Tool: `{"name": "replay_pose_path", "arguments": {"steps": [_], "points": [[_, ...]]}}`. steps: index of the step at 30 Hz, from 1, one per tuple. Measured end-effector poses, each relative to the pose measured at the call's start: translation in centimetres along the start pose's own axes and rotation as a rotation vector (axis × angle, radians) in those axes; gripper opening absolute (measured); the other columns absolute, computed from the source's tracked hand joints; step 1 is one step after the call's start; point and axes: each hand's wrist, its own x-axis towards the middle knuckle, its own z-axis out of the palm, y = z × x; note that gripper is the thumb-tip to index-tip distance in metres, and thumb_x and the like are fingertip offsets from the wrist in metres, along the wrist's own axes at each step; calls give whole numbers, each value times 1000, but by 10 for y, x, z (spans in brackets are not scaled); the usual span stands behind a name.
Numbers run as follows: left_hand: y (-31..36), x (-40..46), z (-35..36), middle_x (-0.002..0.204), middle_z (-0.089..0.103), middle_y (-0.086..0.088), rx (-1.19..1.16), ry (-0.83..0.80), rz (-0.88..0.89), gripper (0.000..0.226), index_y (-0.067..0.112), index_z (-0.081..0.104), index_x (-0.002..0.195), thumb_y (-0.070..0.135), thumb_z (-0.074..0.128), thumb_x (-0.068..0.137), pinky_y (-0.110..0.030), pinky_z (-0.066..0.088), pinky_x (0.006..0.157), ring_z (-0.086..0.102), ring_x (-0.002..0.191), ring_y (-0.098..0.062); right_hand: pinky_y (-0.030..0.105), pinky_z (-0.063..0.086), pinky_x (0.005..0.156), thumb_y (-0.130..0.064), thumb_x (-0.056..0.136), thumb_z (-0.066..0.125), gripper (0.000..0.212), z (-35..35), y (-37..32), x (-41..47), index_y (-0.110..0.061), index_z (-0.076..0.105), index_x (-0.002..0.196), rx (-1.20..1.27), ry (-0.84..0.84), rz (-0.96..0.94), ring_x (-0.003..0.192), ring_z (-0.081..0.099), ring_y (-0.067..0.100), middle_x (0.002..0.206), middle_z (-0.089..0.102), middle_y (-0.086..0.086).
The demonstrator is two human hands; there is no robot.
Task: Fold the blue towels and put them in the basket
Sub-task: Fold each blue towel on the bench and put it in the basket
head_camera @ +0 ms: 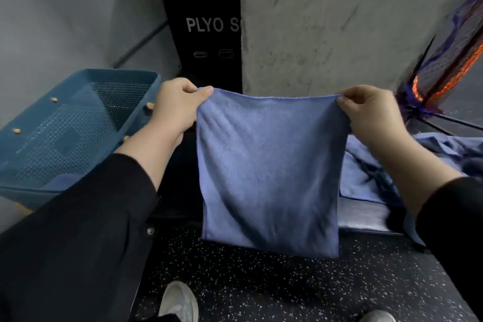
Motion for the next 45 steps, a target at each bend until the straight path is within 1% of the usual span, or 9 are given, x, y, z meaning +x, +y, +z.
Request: {"name": "replay_pose_path", "arguments": {"steps": [8, 12, 15, 22, 27, 31, 37, 41, 45], "points": [[-69, 45, 64, 75, 65, -17, 44, -54, -250, 31, 12, 53, 76, 28, 75, 90, -52, 63, 68, 73, 62, -35, 46, 62, 60, -17, 91, 61, 13, 72, 65, 58, -15, 73, 94, -44, -168, 206, 63, 71, 32, 84, 71, 7], [-84, 54, 75, 83, 67, -12, 70, -67, -265, 24, 9, 62, 94, 30, 75, 91, -47, 63, 74, 74, 73, -31, 47, 62, 74, -18, 88, 62, 18, 84, 76, 75, -16, 75, 100, -135, -202, 236, 73, 73, 32, 88, 74, 10], [-92, 47, 78, 110, 61, -7, 314, -70, -161, 41, 17, 56, 122, 36, 72, 90, -41, 59, 81, 67, 91, -28, 39, 49, 98, -21, 89, 68, 47, 90, 72, 68, -11, 59, 134, -360, -275, 150, 113, 63, 34, 130, 62, 16], [-112, -17, 68, 90, 66, -1, 540, -238, -108, 21, 19, 60, 104, 36, 67, 92, -31, 44, 68, 63, 85, -23, 26, 40, 97, -35, 96, 61, 40, 110, 38, -42, -16, 61, 131, -333, -485, -10, 113, 62, 25, 125, 65, 6], [-104, -68, 38, 85, 61, 5, 664, -238, -177, 28, 21, 56, 99, 44, 68, 90, -31, 39, 64, 60, 81, -19, 57, 18, 119, -50, 98, 48, 60, 124, 45, -123, -23, 35, 150, -537, -617, -129, 149, 22, 25, 161, 25, 3], [-103, -101, 19, 84, 62, 9, 729, -293, -244, 34, 23, 56, 93, 52, 72, 83, -30, 40, 63, 60, 79, -16, 57, 1, 121, -61, 98, 33, 69, 123, 53, -149, -30, 15, 157, -661, -617, -173, 154, 0, 22, 167, 1, -2], [-113, -109, 13, 82, 70, 1, 616, -297, -231, 7, 13, 71, 88, 14, 65, 85, -38, 54, 74, 67, 84, -24, 56, -4, 121, -63, 99, 22, 69, 126, 57, -128, -33, 5, 158, -703, -691, -210, 153, -7, 21, 167, -7, -5], [-105, -98, 9, 94, 73, 2, 255, -228, -263, 16, 13, 75, 105, 16, 65, 93, -24, 49, 71, 68, 85, -14, 56, -2, 121, -60, 100, 29, 67, 126, 60, -107, -32, 13, 158, -665, -722, -192, 154, -3, 20, 167, -2, -6], [-106, -110, -3, 68, 57, 3, 330, -267, -302, 40, 5, 67, 73, 41, 69, 90, -28, 34, 60, 46, 61, -15, 55, 21, 118, -55, 97, 44, 49, 126, 47, -111, -24, 53, 134, -448, -560, -258, 138, 41, 23, 145, 47, 0]]}}
